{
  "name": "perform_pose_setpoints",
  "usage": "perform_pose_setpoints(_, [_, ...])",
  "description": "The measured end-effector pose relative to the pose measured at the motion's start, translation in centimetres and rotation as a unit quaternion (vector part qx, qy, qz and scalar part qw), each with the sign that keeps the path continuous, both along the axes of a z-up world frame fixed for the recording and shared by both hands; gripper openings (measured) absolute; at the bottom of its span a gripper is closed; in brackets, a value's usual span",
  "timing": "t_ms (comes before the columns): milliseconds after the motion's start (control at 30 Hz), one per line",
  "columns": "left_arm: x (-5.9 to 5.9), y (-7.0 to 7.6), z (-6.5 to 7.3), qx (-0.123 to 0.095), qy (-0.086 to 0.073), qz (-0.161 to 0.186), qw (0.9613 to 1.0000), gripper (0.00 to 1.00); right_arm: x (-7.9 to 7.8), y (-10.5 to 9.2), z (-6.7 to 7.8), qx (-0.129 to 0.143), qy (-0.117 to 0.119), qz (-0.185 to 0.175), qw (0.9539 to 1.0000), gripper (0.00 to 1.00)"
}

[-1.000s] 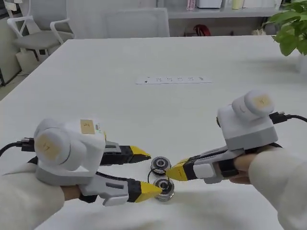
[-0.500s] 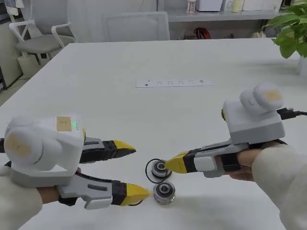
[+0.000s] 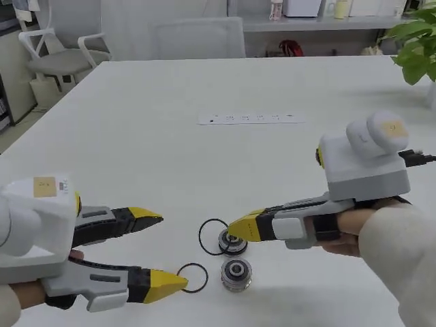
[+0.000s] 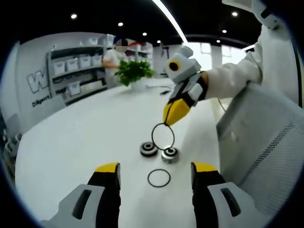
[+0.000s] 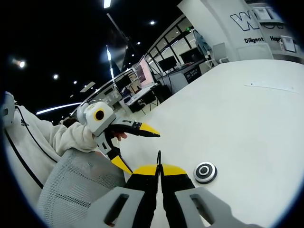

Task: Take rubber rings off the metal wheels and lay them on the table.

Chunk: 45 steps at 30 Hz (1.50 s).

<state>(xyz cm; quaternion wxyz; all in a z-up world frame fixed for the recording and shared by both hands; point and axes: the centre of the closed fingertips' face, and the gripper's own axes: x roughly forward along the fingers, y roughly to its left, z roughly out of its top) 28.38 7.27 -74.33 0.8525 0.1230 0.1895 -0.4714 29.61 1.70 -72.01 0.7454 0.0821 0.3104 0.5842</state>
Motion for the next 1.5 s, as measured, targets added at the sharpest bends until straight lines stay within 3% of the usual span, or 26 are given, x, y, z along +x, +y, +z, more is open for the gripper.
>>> perform_pose_setpoints(133, [-0.5,1.1,-0.8,-0.013,0.008,0.023,0.9996,0.63,-0.5,0.6,0.2,0.001,-0.002,0.009,1.0,0.0])
perform_pose_setpoints(333, [-0.7,2.1,-2.4,-0.005,0.026,0.043,0.9987,0.65,-0.9,1.2,-0.2,-0.004,0.0,0.02,0.9998,0.0])
perform_pose_setpoints(733, [-0.8,1.7,-2.4,-0.006,0.024,0.037,0.999,0.7,-2.3,2.0,-1.4,-0.028,0.001,0.045,0.9986,0.0])
perform_pose_setpoints(1500, [-1.0,1.6,-2.7,-0.003,0.021,0.032,0.9993,0.87,-2.9,2.0,-4.1,-0.074,0.001,0.065,0.9951,0.0])
